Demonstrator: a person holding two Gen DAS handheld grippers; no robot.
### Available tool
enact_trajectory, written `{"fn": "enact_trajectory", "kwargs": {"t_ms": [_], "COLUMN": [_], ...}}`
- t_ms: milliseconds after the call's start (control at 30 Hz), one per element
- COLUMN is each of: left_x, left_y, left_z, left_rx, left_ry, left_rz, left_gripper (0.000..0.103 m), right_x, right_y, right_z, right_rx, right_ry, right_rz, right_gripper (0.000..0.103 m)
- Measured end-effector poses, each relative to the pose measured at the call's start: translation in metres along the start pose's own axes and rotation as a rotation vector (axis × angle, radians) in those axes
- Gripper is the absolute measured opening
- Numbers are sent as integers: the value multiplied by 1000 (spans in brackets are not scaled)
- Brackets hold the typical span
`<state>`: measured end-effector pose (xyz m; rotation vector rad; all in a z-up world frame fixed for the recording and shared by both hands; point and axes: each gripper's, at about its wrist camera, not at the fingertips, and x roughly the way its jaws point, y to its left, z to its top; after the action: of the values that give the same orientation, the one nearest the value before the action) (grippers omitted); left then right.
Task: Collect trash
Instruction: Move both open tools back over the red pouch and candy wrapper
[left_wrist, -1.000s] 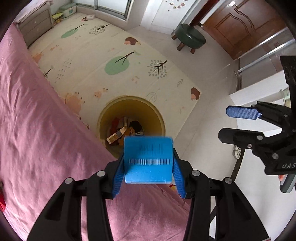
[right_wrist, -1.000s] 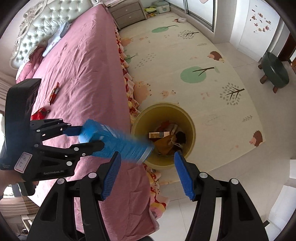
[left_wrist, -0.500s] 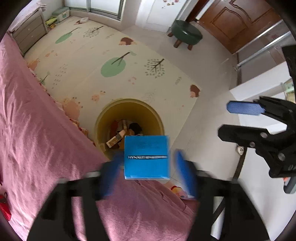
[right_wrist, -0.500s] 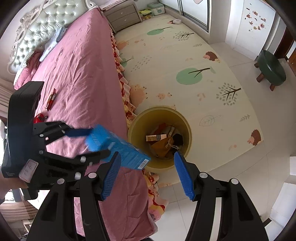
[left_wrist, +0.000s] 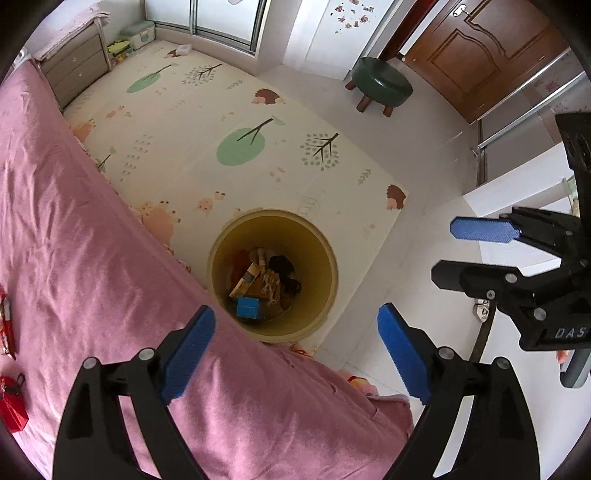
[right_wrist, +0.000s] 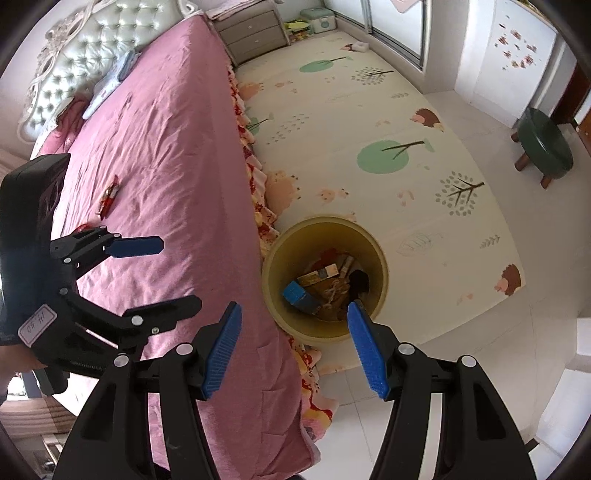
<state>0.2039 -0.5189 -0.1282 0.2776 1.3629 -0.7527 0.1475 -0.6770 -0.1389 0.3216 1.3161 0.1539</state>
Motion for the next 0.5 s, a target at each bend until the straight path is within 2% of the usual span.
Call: {"fn": "enact_trajectory", "kwargs": {"t_ms": [200,367,500], "left_x": [-30,-56,-79], "left_y": [25,57,93], "left_z": [-32,-68,-101], "left_rx": [-38,-74,-139], "left_ry": [-34,-54,-65], "left_rz": [41,89,122], "left_gripper": [89,89,89], "right_x": [3,13,23], "right_y": [43,99,145], "right_z": [5,8,8], "right_rx": [-71,-162,-235], "right_ry": [5,24,42], "right_rz": [27,65,99], "right_gripper": [58,58,58]}}
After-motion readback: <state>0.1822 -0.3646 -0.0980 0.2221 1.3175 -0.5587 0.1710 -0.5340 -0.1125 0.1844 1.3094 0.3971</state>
